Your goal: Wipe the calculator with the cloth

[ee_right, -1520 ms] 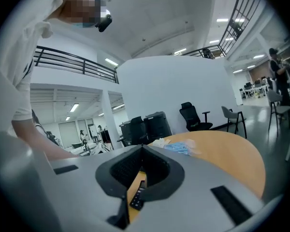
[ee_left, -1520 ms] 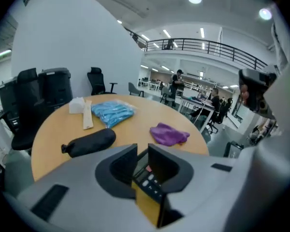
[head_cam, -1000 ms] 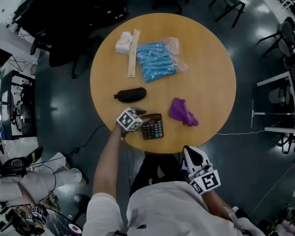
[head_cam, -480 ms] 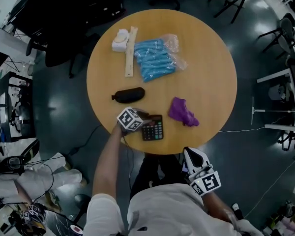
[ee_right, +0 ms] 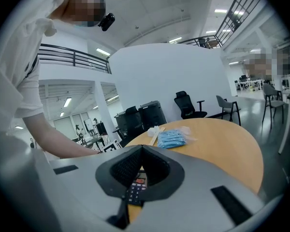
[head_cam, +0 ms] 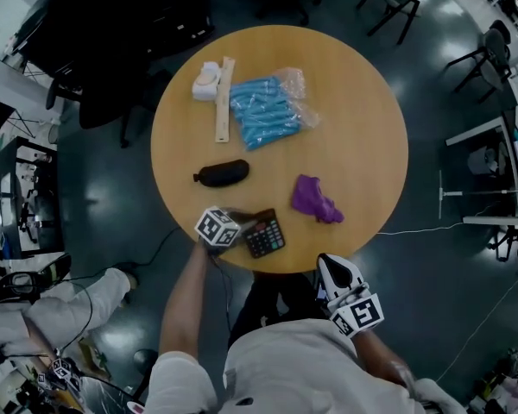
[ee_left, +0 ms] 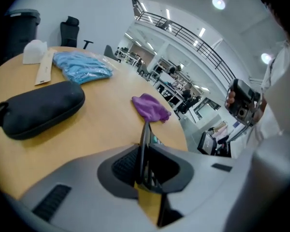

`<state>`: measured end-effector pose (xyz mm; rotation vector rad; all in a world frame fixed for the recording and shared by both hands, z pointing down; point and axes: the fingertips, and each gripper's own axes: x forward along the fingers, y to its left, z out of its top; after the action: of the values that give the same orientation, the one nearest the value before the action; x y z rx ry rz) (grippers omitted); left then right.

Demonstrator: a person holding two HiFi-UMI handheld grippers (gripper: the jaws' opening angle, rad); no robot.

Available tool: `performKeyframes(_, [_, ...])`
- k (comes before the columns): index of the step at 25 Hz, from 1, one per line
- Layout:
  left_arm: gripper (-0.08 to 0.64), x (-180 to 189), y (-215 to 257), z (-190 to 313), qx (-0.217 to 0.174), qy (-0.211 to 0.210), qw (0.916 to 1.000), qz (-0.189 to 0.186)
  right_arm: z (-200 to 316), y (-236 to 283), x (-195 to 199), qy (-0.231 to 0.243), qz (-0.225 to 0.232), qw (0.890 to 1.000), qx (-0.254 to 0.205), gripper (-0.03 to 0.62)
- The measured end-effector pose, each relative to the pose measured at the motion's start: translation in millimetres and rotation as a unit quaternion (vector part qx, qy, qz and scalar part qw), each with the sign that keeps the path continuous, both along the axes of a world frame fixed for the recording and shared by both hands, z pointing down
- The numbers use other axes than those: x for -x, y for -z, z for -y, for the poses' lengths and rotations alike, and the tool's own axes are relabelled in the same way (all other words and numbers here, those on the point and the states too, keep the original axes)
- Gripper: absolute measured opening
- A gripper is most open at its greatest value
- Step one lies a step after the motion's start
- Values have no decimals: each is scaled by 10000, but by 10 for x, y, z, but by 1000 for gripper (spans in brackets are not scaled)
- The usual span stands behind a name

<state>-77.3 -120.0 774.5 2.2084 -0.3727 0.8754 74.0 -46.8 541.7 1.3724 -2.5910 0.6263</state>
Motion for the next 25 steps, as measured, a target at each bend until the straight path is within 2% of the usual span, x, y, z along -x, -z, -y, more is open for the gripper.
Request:
performKeyframes(3, [57,55,131,-125,-177,676,9975,-36,34,-25,-16,-17,-26,10000,-68,15])
performKeyframes(6, [51,98,245,-291,-375,1465,9884,-140,34,-104,-41,-13,-102,9999,-69,15])
performKeyframes(9, [48,152,383,-362,-614,2206,9730,-296,69,-208,-104,-67,-255,9996,-100,15])
performKeyframes(12, [48,216,618,-367,-795,2823,9540,-627,171,-384,-231,-201,-556,9982,-77,15])
performKeyframes(14, [48,258,794,-394,-930,3092,9433,-767,252,-546,-327,-289,-756,9967,-19,17])
performKeyframes(19, [48,373,1162,-398,-1221,3507,9240,-912,600,-1065,-428,-296,-1423,9893,122,18])
performKeyframes(23, [48,443,1314,-408,-1314,3773,9110,-1026,869,-1597,-447,-235,-1985,9784,527,22])
performKeyframes(24, [48,452,1356,-407,-1368,3817,9082,-1035,921,-1724,-454,-229,-2065,9756,711,42])
performKeyframes(25, [48,459,1397,-406,-1425,3850,9059,-1041,965,-1844,-459,-216,-2133,9725,908,119])
